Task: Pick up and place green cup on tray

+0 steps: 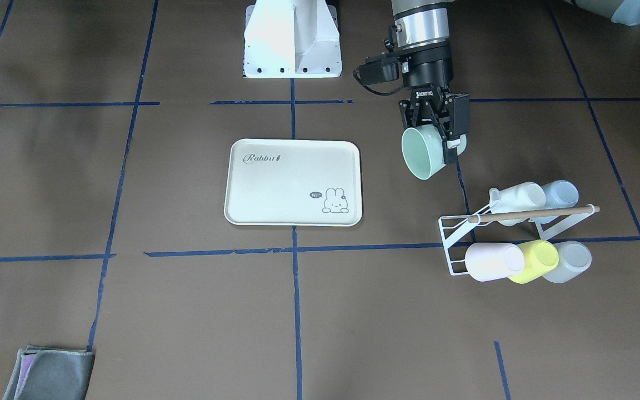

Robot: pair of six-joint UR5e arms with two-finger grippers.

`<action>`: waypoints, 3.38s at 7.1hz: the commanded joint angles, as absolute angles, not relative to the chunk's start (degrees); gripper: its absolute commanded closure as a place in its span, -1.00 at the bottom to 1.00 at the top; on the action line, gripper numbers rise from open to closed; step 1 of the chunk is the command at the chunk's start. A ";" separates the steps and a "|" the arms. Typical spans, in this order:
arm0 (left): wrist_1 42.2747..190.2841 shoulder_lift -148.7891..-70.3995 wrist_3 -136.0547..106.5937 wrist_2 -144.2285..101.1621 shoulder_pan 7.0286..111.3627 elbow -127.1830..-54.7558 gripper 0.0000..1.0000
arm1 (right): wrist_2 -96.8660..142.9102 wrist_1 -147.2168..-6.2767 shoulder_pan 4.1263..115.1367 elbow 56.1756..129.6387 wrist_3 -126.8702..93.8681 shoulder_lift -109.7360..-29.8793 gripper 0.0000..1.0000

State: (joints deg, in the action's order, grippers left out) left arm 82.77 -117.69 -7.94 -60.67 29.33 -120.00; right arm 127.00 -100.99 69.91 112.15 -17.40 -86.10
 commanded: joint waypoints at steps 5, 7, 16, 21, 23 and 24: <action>119.39 -117.86 -35.73 -62.67 28.05 -105.32 0.69 | 127.00 -100.90 70.14 112.15 -17.40 -86.04 -1.00; 129.25 -117.60 -37.26 -62.40 25.50 -100.65 0.69 | 126.91 -100.99 70.40 112.15 -17.40 -86.04 -1.00; 167.38 -123.14 -36.30 -62.41 21.62 -77.38 0.72 | 127.09 -100.99 70.49 111.71 -17.49 -86.04 -1.00; 174.29 -124.98 -36.47 -50.47 14.69 -73.83 0.75 | 127.09 -100.99 70.49 111.53 -17.40 -86.04 -1.00; 173.50 -124.98 -36.30 -50.36 14.33 -72.87 0.75 | 127.09 -100.99 70.49 111.01 -17.40 -86.13 -1.00; 173.32 -124.98 -36.12 -50.27 14.24 -72.25 0.74 | 127.09 -100.99 70.49 110.74 -17.32 -86.13 -1.00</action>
